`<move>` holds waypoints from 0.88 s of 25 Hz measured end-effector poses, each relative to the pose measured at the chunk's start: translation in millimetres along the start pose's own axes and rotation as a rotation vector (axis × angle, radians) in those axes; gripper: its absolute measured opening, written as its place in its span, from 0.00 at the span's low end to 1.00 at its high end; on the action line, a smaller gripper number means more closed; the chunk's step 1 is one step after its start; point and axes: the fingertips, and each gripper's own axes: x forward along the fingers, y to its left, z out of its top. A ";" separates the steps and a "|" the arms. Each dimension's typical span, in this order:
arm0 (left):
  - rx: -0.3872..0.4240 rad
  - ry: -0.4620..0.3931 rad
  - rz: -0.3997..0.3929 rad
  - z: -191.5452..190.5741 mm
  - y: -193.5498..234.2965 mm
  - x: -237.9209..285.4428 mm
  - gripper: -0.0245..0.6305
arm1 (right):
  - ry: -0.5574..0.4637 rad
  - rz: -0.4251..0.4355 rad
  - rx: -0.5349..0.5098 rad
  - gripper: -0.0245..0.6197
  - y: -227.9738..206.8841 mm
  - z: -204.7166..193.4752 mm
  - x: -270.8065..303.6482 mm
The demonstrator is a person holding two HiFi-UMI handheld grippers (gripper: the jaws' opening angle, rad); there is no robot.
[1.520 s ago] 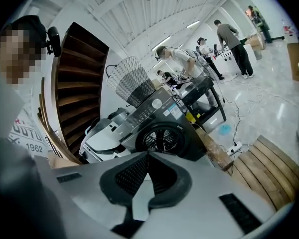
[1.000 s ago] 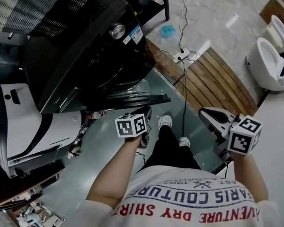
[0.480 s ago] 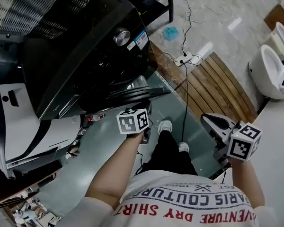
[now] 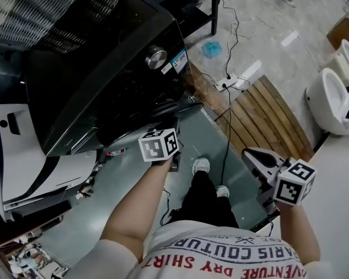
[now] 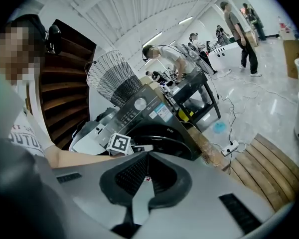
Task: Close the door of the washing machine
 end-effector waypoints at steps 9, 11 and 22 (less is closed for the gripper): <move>-0.025 -0.073 0.076 53.1 31.8 6.5 0.07 | 0.006 0.007 0.037 0.07 -2.8 -5.7 18.0; -0.023 -0.077 0.074 58.9 35.1 7.7 0.07 | 0.016 0.005 0.049 0.07 -4.2 -10.4 21.1; -0.135 -0.186 0.134 69.5 35.7 18.6 0.07 | 0.041 -0.017 0.042 0.07 -11.2 -1.3 31.0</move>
